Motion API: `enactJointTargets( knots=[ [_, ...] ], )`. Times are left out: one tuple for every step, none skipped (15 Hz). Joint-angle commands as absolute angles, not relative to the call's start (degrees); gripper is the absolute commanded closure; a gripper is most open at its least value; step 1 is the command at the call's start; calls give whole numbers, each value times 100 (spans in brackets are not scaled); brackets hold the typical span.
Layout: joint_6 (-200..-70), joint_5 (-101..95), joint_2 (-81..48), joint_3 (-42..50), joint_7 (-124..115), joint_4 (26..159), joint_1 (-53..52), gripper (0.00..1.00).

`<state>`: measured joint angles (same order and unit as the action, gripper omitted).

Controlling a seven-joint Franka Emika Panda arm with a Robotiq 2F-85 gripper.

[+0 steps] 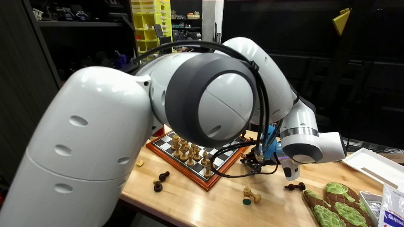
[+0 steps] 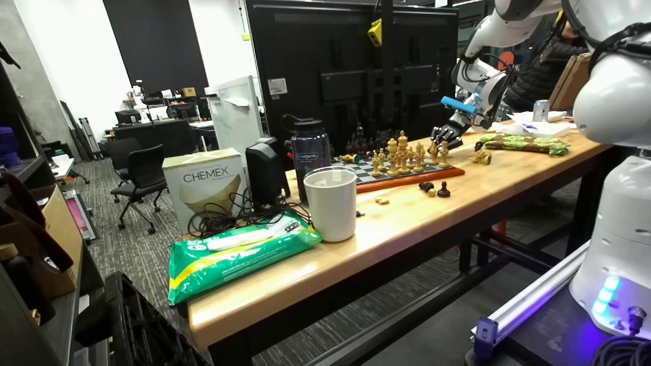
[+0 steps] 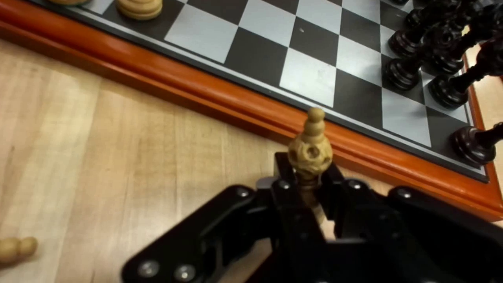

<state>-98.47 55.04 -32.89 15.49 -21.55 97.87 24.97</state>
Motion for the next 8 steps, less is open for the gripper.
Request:
enactJointTargets(
  knots=[
    [-9723,5529,-3358,1590,-2130,9602,2511,56],
    [-9728,5527,-3363,1587,-2116,9582,2509,56],
    [-9736,5521,-3367,1584,-2102,9563,2506,50],
    [-9739,5518,-3371,1583,-2097,9541,2505,43],
    [-9729,5514,-3380,1580,-2092,9521,2508,38],
    [-9736,5513,-3386,1583,-2104,9511,2507,32],
    [-9730,5515,-3400,1580,-2092,9491,2513,24],
    [-9737,5516,-3402,1578,-2079,9487,2512,18]
  ],
)
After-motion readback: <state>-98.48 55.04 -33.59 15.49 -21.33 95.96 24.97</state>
